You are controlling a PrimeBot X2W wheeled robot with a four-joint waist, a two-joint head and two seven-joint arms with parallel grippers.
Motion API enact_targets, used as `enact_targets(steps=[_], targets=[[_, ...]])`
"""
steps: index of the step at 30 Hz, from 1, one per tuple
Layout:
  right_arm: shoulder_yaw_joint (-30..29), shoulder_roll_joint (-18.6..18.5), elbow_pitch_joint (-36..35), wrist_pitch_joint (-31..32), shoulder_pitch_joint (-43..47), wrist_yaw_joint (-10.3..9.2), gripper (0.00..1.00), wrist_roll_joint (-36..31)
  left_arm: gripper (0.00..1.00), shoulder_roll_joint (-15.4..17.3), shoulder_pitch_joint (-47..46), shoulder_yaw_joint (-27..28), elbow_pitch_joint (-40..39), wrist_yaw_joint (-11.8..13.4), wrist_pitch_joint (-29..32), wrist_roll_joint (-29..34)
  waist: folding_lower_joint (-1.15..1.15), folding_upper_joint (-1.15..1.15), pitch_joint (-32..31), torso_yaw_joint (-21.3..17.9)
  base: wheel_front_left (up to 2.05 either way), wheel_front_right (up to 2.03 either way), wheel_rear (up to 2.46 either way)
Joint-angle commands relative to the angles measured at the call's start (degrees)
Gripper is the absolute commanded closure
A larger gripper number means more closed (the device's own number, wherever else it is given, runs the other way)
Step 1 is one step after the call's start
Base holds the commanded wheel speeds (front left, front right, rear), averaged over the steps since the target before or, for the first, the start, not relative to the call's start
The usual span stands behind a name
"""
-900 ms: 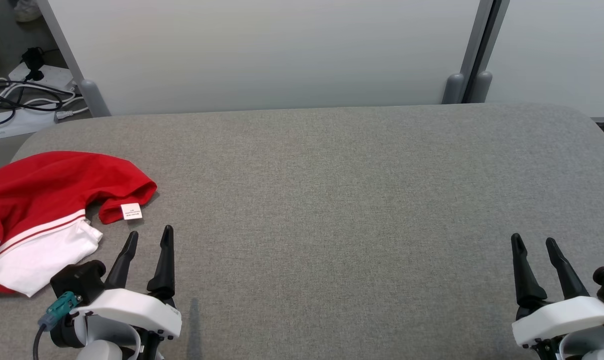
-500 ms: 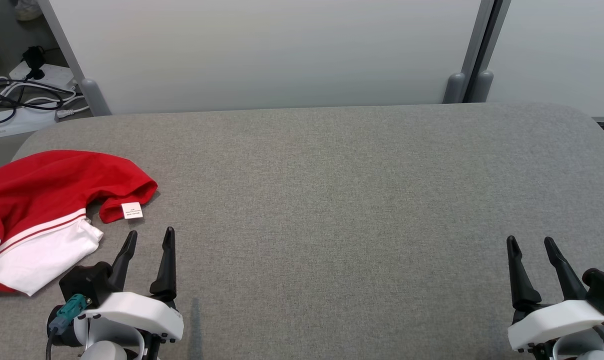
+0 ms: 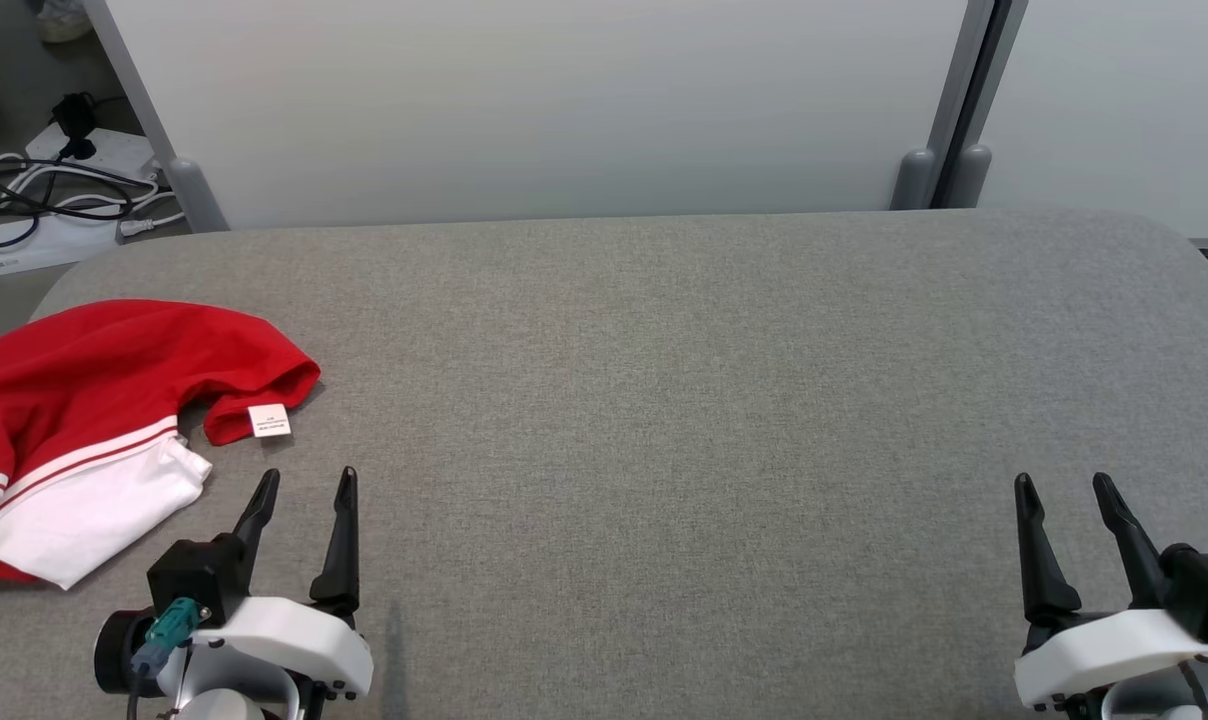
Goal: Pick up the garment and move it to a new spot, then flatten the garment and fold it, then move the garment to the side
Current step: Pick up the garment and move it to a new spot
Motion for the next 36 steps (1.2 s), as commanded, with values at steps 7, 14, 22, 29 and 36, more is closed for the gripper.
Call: enact_targets(steps=[7, 14, 22, 29, 36], targets=[[0.9, -0.6, -1.0, -2.2, -0.2, 0.08, 0.00, -4.6, 0.00, 1.3, -4.4, 0.9, -0.2, 0.3, -1.2, 4.4, 0.00, 0.00, -0.1, 0.2, 0.00, 0.00, 0.00], [0.8, -0.4, -1.0, -2.4, -0.2, 0.08, 0.00, -4.2, 0.00, 1.2, -4.7, 1.1, 0.4, 0.5, -0.8, 3.8, 0.00, 0.00, -0.1, 0.2, 0.00, 0.00, 0.00], [0.3, -0.4, -1.4, -2.4, 0.0, 0.08, 0.00, -3.1, 0.00, 1.3, -4.8, 1.3, 0.8, 0.8, -0.4, 2.8, 0.00, 0.00, -0.1, 0.6, 0.00, 0.00, 0.00], [0.2, -0.7, -2.0, -2.4, -0.3, 0.08, 0.00, -3.0, 0.00, 1.1, -5.5, 1.2, 1.2, 0.9, -0.4, 1.9, 0.00, 0.00, 0.0, 2.9, 0.00, 0.00, 0.00], [1.6, -0.6, -2.9, -2.4, -1.1, 0.08, 0.00, -3.2, 0.00, 1.1, -5.7, 2.0, 0.6, 1.5, -0.8, 0.8, 0.00, 0.00, 0.7, 8.6, 0.00, 0.00, 0.00]])
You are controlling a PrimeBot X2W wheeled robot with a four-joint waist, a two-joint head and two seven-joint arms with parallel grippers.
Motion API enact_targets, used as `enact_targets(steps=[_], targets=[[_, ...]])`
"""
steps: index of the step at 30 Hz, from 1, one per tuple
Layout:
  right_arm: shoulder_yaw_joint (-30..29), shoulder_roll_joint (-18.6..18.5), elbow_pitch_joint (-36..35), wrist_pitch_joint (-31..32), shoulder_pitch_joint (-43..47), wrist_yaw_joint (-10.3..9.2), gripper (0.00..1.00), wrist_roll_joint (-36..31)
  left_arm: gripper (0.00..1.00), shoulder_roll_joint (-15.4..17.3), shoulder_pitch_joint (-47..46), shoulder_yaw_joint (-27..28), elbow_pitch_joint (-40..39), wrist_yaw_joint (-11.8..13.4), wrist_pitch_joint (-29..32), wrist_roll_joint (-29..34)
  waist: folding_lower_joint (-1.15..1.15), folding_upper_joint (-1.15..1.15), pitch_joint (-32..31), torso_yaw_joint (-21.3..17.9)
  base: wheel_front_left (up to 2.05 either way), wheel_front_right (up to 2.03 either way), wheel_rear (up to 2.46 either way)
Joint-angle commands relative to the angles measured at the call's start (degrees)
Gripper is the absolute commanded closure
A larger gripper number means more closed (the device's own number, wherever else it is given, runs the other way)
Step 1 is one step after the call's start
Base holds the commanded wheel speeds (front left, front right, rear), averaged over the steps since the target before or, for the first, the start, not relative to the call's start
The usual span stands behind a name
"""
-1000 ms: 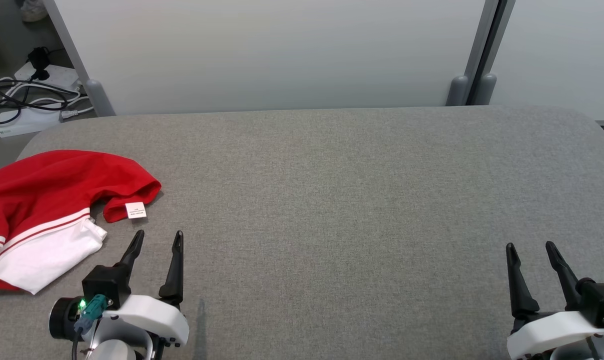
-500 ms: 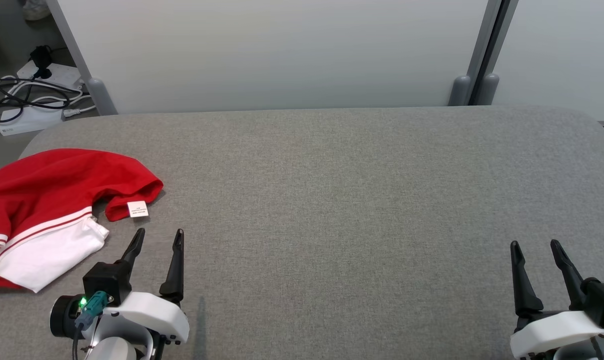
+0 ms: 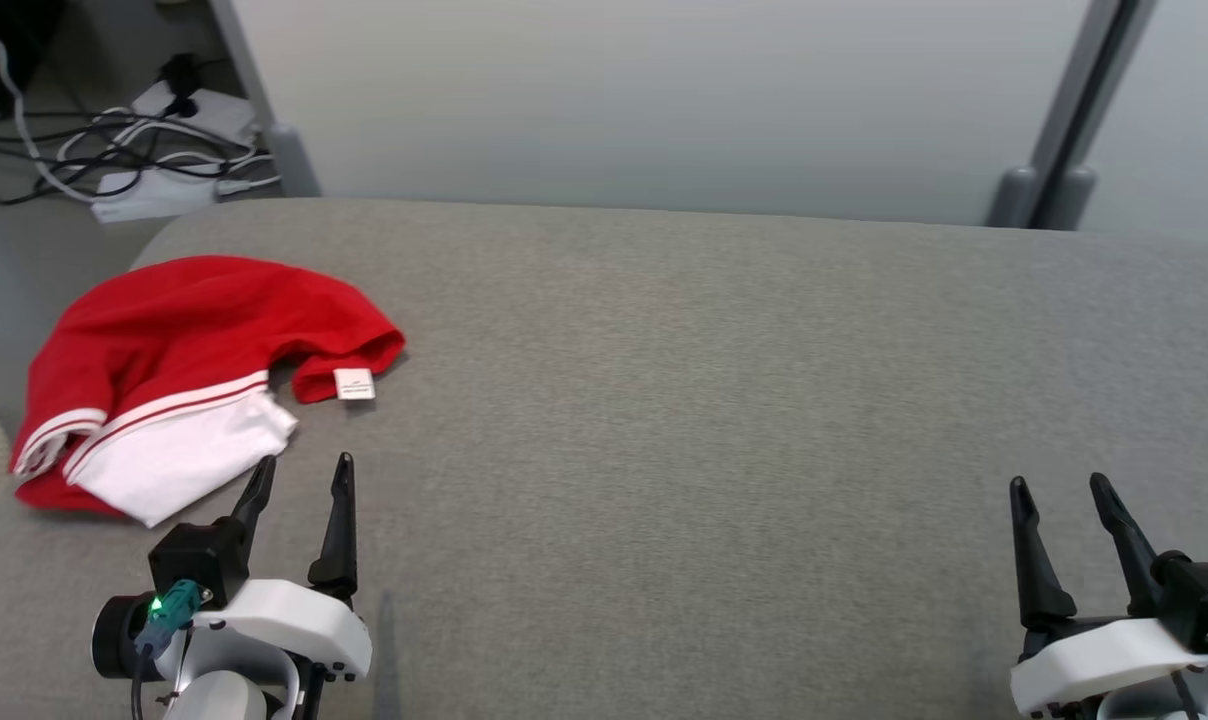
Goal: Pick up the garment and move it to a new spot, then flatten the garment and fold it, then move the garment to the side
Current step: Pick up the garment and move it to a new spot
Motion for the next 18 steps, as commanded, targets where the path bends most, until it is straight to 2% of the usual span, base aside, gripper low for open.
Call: enact_targets(steps=[1, 5, 18], targets=[[1.9, -0.5, -2.1, -0.8, -2.1, 0.08, 0.00, -0.3, 0.00, 1.4, -3.6, 2.1, -1.8, 0.6, -0.7, -0.3, 0.00, 0.00, 0.5, 3.8, 0.00, 0.00, 0.00], [2.0, -0.3, -2.3, -0.8, -2.3, 0.08, 0.00, -0.2, 0.00, 1.6, -3.7, 2.2, -2.4, 0.8, -0.8, -0.5, 0.00, 0.00, 0.5, 8.0, 0.00, 0.00, 0.00], [1.8, 0.3, -2.5, -0.8, -2.0, 0.08, 0.00, -0.4, 0.00, 1.2, -3.5, 2.3, -2.6, 0.7, -0.7, -2.4, 0.00, 0.00, 0.5, 16.8, 0.00, 0.00, 0.00]])
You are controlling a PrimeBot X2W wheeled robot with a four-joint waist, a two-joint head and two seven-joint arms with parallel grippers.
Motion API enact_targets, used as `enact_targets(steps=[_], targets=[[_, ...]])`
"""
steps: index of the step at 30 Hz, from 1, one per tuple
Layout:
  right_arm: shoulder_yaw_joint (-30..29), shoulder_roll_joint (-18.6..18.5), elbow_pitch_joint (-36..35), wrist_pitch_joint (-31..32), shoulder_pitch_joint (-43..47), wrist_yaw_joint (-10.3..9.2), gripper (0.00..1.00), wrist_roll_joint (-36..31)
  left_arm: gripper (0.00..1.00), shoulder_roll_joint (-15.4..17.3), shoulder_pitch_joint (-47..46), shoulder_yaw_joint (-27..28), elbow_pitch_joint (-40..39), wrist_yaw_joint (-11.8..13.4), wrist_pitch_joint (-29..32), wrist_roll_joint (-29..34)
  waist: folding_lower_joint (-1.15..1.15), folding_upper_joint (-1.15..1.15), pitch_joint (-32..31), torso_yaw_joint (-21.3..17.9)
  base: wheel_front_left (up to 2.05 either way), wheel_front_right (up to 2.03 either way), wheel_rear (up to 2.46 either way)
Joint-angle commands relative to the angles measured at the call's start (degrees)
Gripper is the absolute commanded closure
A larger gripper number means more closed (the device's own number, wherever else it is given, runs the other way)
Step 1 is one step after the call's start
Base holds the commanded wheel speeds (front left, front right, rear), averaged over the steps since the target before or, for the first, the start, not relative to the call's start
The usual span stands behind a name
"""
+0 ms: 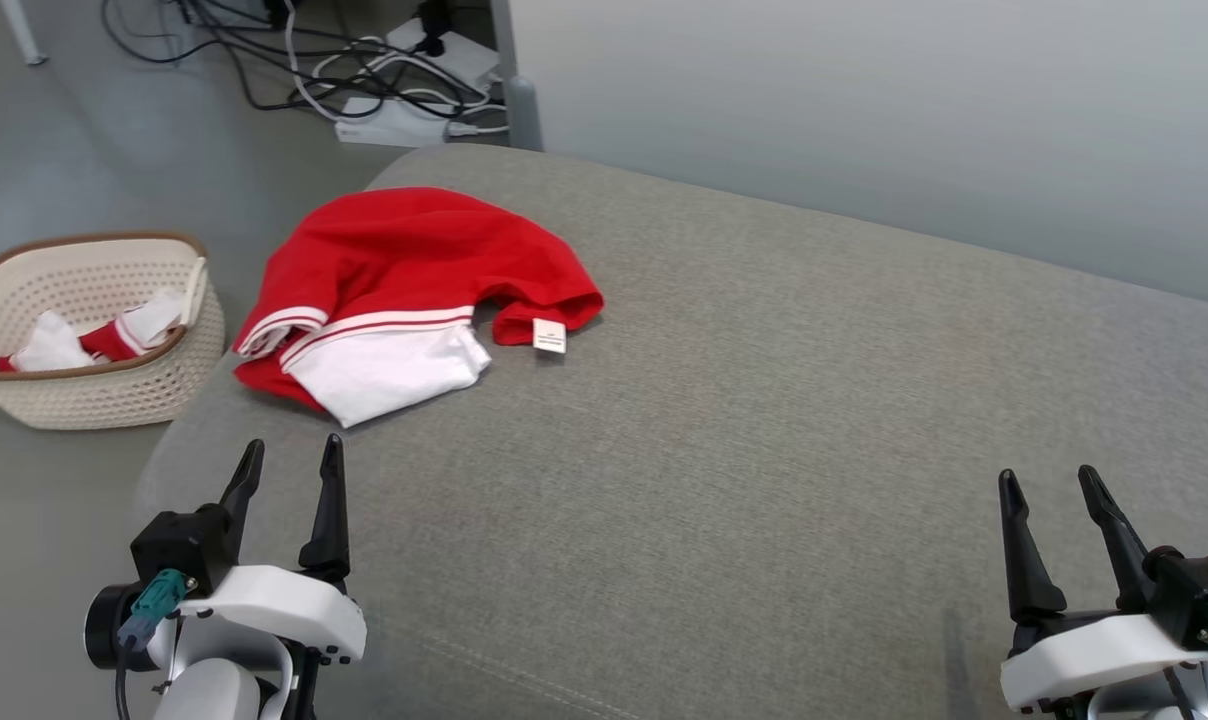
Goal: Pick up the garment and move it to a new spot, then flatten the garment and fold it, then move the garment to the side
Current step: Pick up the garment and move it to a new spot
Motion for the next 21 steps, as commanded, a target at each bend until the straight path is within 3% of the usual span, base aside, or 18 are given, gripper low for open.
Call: enact_targets(steps=[1, 21], targets=[[1.0, -0.6, -1.5, -0.8, -1.7, 0.08, 0.00, -0.4, 0.00, 1.2, -2.7, 1.7, -1.3, 0.2, -0.4, -0.3, 0.00, 0.00, 0.0, 1.6, 0.00, 0.00, 0.00], [2.1, -1.2, -0.4, -0.8, -2.8, 0.08, 0.00, -0.6, 0.00, 1.1, -4.0, 0.9, 0.5, -0.7, 0.6, -2.4, 0.00, 0.00, 2.0, 2.5, 0.00, 0.00, 0.00]])
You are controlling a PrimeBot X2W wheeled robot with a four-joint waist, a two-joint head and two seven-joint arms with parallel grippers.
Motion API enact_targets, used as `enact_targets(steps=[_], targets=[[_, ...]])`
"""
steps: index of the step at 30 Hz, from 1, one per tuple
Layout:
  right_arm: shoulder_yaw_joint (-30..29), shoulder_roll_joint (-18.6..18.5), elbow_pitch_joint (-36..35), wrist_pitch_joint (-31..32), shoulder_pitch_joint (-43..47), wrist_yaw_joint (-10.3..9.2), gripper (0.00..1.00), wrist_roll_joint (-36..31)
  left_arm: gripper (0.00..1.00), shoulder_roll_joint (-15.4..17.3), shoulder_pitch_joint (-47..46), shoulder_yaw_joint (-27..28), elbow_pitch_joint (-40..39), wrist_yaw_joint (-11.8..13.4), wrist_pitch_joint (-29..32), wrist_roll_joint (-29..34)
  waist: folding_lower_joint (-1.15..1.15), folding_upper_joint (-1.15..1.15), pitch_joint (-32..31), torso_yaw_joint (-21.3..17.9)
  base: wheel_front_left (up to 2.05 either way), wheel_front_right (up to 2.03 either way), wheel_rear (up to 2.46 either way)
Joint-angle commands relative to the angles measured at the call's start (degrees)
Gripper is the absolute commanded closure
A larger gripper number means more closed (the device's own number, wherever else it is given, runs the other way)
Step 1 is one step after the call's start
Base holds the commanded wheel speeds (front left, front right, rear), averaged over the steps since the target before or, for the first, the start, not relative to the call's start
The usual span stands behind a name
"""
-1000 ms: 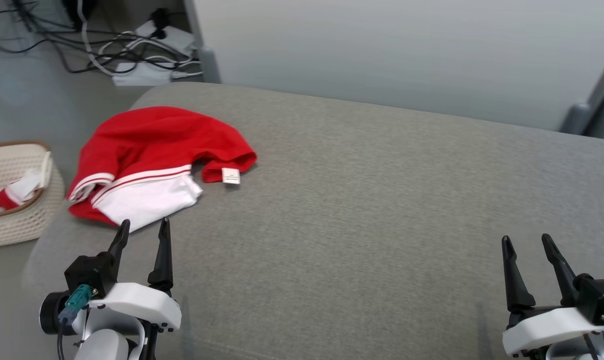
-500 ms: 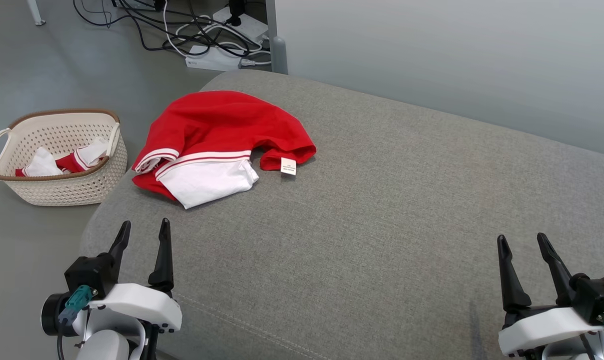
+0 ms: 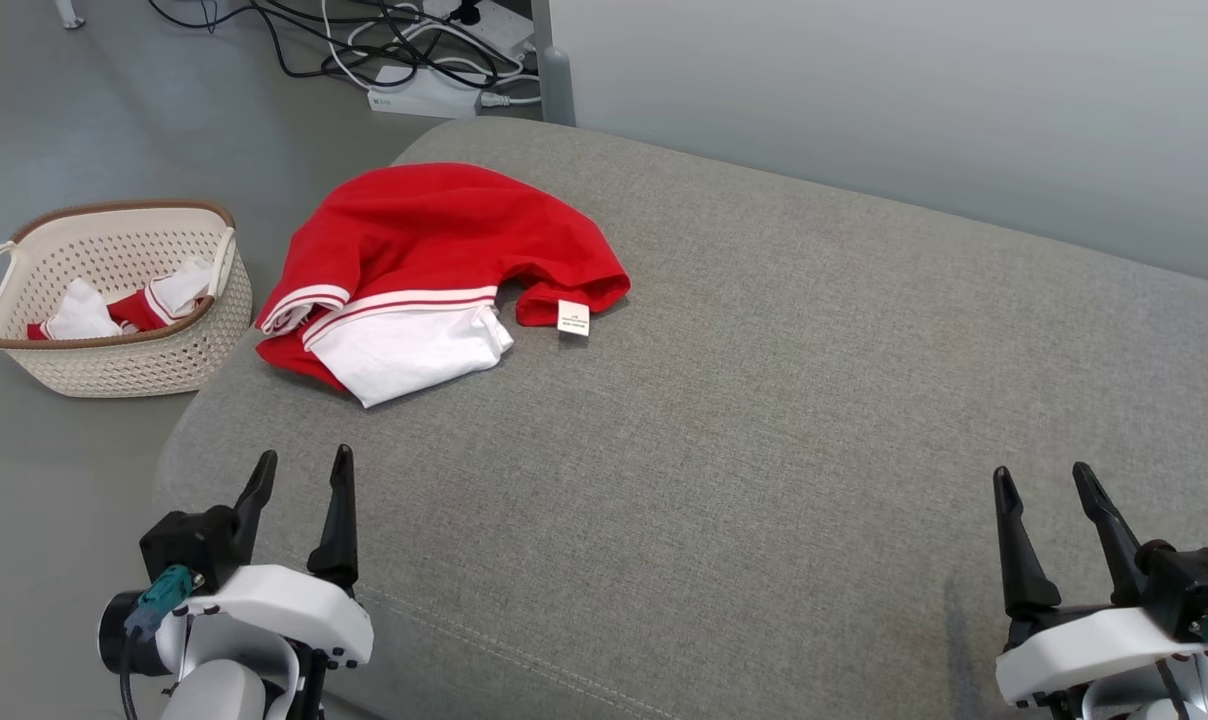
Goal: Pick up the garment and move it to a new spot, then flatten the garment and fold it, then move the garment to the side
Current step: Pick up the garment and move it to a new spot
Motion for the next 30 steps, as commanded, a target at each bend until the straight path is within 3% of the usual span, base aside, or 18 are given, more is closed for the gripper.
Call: enact_targets(steps=[1, 11, 14, 20, 30], targets=[[1.5, -1.1, -1.4, -0.8, -2.5, 0.08, 0.00, -0.6, 0.00, 1.1, -4.0, 1.4, -1.0, -0.6, 0.7, -0.9, 0.00, 0.00, 0.5, -0.3, 0.00, 0.00, 0.00], [3.7, -2.0, -5.0, -0.5, -5.9, 0.08, 0.00, -1.8, 0.00, 4.1, -17.8, 1.4, 0.8, -4.7, 11.8, -5.1, 0.00, 0.00, 7.6, -3.9, 0.00, 0.00, 0.00], [4.5, -2.3, -7.1, -0.1, -7.5, 0.08, 0.00, -2.1, 0.00, 6.5, -24.9, 2.2, 2.7, -5.5, 15.4, -6.4, 0.00, 0.00, 10.5, -6.1, 0.00, 0.00, 0.00], [6.3, -2.9, -10.7, 0.7, -10.4, 0.08, 0.00, -2.4, 0.00, 12.3, -38.4, 5.1, 11.6, -6.3, 20.3, -9.0, 0.00, 0.00, 16.6, -11.6, 0.00, 0.00, 0.00], [7.5, -3.2, -13.3, 1.4, -13.1, 0.08, 0.00, -2.6, 0.00, 19.5, -45.8, 7.9, 25.2, -6.9, 23.0, -11.5, 0.00, 0.00, 24.2, -17.2, 0.00, 0.00, 0.00]])
